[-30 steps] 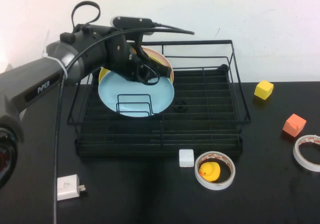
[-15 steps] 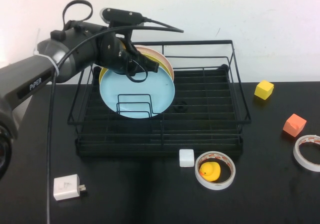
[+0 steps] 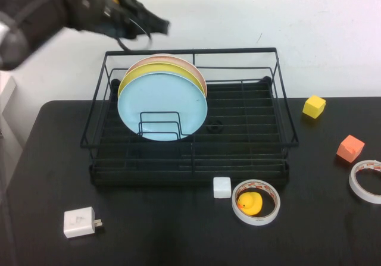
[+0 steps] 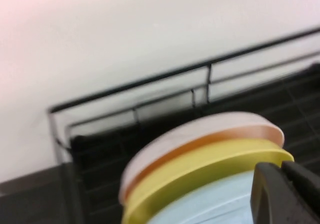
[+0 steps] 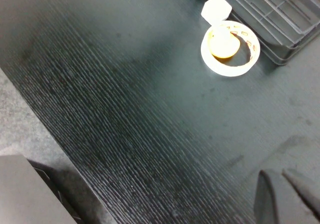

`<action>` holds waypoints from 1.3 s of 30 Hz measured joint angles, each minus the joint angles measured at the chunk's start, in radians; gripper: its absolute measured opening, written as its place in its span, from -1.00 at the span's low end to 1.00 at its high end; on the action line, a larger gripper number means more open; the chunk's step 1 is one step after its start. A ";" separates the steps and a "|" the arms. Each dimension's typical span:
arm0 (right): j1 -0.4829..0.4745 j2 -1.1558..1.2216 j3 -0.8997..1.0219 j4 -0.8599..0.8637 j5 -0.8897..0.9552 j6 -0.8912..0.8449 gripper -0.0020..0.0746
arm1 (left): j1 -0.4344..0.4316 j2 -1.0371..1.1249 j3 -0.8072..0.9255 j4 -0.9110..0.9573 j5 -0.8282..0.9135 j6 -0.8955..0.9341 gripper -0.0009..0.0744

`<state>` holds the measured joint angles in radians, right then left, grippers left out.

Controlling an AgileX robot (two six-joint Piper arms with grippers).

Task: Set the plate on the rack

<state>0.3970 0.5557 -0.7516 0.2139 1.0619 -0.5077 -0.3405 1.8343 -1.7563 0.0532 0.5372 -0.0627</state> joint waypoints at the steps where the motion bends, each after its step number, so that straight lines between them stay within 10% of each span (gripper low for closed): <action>1: 0.000 0.000 0.000 0.000 0.000 -0.004 -0.95 | 0.010 -0.026 0.000 0.000 0.012 0.000 -0.98; 16: 0.000 -0.080 0.000 -0.221 -0.008 -0.045 -0.95 | 0.098 -0.778 0.565 -0.015 -0.102 -0.008 -0.98; 31: 0.000 -0.174 0.197 -0.089 -0.430 -0.038 -0.95 | 0.098 -1.770 1.376 -0.018 -0.418 -0.134 -0.98; 39: -0.002 -0.174 0.320 -0.058 -0.601 -0.038 -0.95 | 0.098 -1.806 1.430 -0.018 -0.364 -0.164 -0.98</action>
<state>0.3955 0.3816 -0.4319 0.1562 0.4609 -0.5460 -0.2428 0.0287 -0.3264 0.0352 0.1728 -0.2271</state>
